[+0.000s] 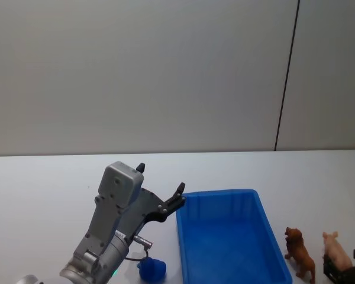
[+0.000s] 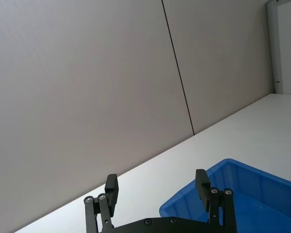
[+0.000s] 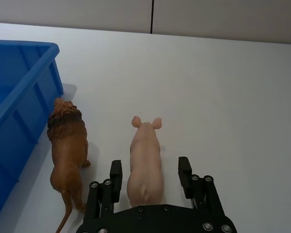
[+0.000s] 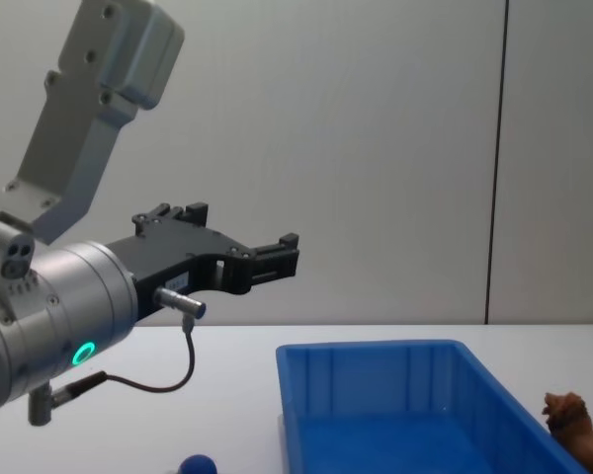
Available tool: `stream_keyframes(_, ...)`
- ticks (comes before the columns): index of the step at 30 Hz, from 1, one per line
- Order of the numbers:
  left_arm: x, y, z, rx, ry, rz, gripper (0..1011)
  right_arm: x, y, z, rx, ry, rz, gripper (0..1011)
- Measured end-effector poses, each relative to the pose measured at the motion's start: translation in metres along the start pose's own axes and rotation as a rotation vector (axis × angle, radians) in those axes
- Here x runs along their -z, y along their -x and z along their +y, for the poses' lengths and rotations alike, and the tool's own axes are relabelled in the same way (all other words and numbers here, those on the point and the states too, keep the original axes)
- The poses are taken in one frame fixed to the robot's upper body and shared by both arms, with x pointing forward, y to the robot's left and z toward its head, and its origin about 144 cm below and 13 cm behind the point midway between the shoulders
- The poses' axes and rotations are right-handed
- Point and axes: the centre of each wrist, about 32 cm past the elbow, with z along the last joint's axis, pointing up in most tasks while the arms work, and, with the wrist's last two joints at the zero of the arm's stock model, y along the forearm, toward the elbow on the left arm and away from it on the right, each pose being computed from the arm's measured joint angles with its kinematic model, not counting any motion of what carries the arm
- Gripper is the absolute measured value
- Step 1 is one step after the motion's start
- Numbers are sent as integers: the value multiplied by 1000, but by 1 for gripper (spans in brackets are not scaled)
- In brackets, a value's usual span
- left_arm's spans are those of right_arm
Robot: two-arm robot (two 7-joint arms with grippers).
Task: Pick up the two dolls from the table and place them into the box.
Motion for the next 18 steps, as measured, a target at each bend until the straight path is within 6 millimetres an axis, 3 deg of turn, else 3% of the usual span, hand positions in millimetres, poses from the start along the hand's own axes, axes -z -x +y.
stream_keyframes(12,0,0,0,0,0,0,1003,4,0,1,-17,-8,0,386)
stream_keyframes(18,0,0,0,0,0,0,1003,-2,2,-2,-22,-47,-12,382)
